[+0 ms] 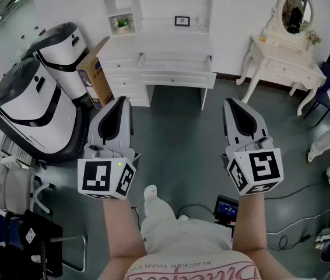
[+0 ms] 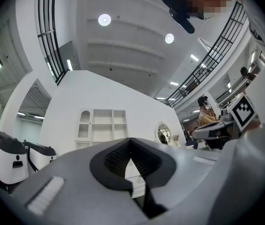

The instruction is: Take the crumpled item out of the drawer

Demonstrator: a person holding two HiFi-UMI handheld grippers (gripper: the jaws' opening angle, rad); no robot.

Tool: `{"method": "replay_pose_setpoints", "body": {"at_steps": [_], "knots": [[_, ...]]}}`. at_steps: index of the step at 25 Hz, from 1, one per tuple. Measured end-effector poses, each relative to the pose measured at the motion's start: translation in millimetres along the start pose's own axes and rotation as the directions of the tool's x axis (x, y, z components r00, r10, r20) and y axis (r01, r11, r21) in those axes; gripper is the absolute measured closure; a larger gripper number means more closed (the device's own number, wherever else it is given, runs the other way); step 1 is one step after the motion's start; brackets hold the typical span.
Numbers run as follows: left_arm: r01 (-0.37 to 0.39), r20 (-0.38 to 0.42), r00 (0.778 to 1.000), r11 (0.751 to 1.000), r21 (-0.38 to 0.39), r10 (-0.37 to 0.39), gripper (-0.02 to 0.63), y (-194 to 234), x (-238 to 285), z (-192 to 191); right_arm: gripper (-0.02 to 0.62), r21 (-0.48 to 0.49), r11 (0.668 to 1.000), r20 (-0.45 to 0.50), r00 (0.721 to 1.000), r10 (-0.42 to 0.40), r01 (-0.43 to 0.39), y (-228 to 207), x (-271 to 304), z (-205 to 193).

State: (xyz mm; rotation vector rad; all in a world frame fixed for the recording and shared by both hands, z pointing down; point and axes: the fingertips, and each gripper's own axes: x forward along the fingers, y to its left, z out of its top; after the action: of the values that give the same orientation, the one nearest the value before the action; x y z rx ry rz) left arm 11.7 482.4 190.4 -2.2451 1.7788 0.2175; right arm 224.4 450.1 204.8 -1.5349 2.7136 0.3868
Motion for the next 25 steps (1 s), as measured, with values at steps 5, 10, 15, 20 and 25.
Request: {"method": "replay_pose_setpoints", "body": {"at_steps": [5, 10, 15, 20, 25], "knots": [[0.023, -0.012, 1.0, 1.0, 0.016, -0.023, 0.6, -1, 16, -6, 0.589, 0.007, 0.999, 0.02, 0.999, -0.037, 0.037, -10, 6, -3], [0.015, -0.025, 1.0, 1.0, 0.019, -0.014, 0.6, 5, 31, -19, 0.589, -0.003, 0.999, 0.014, 0.999, -0.042, 0.042, -16, 23, -13], [0.012, -0.033, 0.999, 1.0, 0.011, -0.012, 0.6, 17, 56, -31, 0.589, 0.017, 0.998, 0.006, 0.999, -0.053, 0.052, -26, 49, -23], [0.022, -0.028, 0.999, 1.0, 0.011, -0.022, 0.6, 32, 92, -45, 0.589, 0.003, 0.999, -0.001, 0.999, -0.049, 0.049, -34, 84, -33], [0.033, -0.021, 0.999, 0.999, 0.006, -0.033, 0.6, 58, 140, -58, 0.589, -0.01, 0.999, -0.002, 0.999, -0.043, 0.043, -45, 135, -38]]}}
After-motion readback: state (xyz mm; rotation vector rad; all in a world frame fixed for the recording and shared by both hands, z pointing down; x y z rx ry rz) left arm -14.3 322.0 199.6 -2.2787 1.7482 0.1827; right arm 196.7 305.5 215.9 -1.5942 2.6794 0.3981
